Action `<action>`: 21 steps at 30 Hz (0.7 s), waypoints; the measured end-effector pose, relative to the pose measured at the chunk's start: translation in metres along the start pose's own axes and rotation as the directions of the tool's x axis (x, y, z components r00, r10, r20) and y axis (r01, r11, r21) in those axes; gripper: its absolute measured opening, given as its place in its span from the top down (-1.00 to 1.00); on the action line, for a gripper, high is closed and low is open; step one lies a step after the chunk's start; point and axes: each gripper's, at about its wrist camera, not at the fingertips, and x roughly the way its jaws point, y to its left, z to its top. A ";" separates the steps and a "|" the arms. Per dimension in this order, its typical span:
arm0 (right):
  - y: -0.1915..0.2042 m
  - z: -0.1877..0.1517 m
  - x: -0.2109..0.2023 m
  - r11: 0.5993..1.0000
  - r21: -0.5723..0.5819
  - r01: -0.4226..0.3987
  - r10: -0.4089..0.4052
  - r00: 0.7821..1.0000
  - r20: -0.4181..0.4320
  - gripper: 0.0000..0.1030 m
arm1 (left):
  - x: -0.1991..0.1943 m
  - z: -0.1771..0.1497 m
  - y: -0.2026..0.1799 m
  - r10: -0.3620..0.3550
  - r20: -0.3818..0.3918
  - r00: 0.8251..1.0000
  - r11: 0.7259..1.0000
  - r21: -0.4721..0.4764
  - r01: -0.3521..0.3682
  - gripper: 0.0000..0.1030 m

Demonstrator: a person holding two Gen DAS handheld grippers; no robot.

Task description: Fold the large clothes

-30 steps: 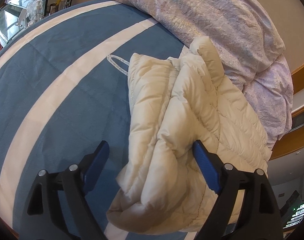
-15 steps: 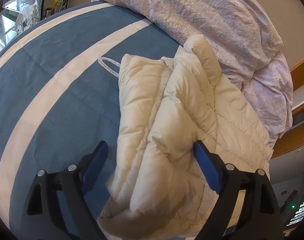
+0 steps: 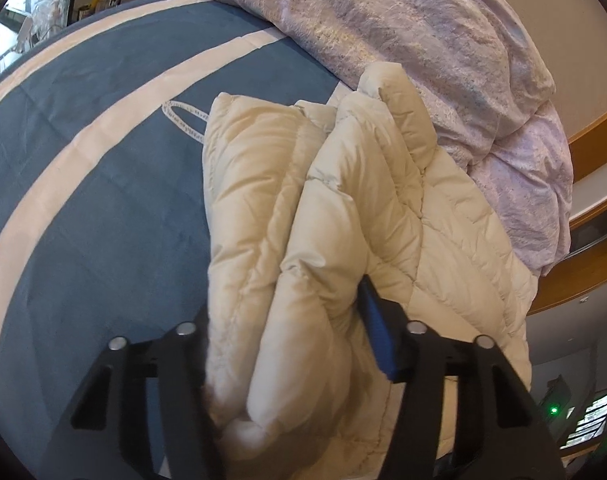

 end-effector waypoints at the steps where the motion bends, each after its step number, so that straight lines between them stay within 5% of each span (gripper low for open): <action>1: 0.000 0.000 0.000 1.000 0.000 -0.001 0.001 1.000 0.000 -0.25 | -0.001 -0.001 0.000 -0.004 0.001 1.000 1.000 -0.001 0.004 0.10; 6: 0.001 0.000 0.000 1.000 -0.004 0.001 -0.001 1.000 -0.002 -0.25 | -0.010 -0.001 -0.006 -0.037 0.017 0.999 0.999 0.017 0.036 0.49; 12: 0.001 0.000 0.000 1.000 0.002 -0.004 0.004 1.000 -0.003 -0.25 | -0.018 0.000 -0.015 -0.054 0.035 0.998 0.997 0.050 0.052 0.56; 21: -0.001 -0.001 0.000 1.000 0.006 -0.011 0.011 1.000 -0.002 -0.26 | 0.003 0.001 -0.003 0.006 -0.017 1.000 1.000 0.009 -0.006 -0.14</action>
